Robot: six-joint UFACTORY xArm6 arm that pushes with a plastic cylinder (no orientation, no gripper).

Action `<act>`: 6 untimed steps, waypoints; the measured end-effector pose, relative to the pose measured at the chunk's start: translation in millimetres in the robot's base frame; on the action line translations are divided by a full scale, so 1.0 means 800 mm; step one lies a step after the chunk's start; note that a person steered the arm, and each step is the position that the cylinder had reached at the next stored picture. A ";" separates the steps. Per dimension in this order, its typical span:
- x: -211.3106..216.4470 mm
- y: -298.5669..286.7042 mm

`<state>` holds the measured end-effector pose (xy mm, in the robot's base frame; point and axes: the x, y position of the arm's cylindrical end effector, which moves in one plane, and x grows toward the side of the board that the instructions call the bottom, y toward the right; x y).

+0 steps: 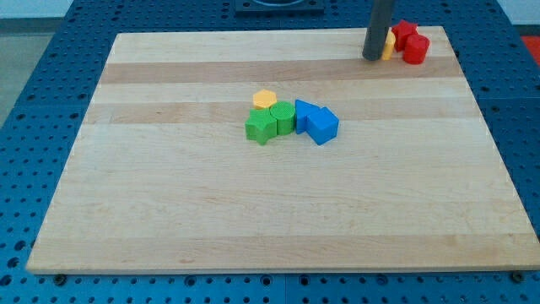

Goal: Point at top center

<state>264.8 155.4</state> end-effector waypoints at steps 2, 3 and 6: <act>0.011 -0.027; 0.015 -0.079; -0.079 -0.096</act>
